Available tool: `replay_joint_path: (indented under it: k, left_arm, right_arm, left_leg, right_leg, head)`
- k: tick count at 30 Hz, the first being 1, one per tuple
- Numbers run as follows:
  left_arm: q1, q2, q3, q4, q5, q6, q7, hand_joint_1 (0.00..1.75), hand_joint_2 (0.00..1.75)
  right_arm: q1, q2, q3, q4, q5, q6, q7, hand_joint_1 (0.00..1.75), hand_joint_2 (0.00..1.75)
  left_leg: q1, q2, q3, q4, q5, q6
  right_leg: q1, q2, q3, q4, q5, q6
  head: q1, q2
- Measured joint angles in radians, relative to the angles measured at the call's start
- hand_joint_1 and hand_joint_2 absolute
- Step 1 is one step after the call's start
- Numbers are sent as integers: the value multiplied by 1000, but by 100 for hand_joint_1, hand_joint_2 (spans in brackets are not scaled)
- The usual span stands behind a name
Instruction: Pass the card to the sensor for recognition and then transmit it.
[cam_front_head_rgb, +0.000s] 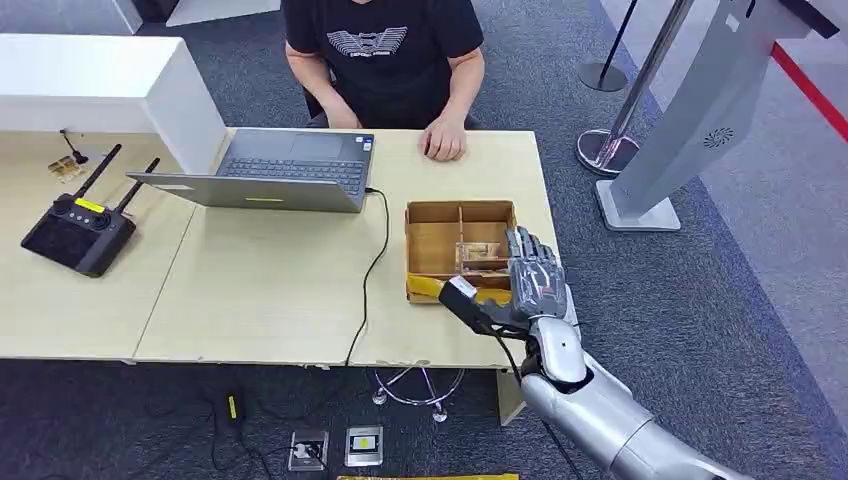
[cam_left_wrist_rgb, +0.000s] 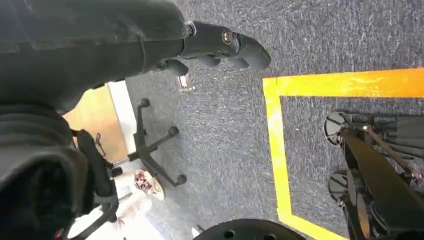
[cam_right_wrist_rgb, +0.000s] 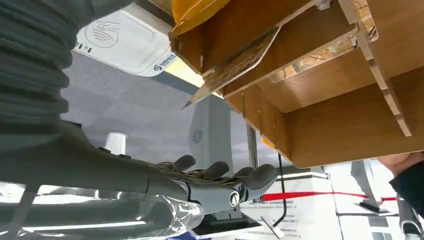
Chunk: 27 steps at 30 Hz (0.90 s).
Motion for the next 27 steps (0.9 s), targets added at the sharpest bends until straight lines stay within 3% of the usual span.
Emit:
replay_joint_path:
  k: [13,27]
  left_arm:
    - [0,0,0,6,0,0,0,0,0]
    - [0,1,0,8,-11,0,0,0,0]
  right_arm:
    - [-1,8,0,24,-43,-3,-15,175,175]
    - [-10,42,2,71,-103,-57,-54,175,175]
  left_leg:
    - [0,0,0,0,0,0]
    - [0,0,0,0,0,0]
  right_leg:
    - [0,0,0,0,0,0]
    - [0,0,0,0,0,0]
  head:
    - [0,0]
    - [0,0]
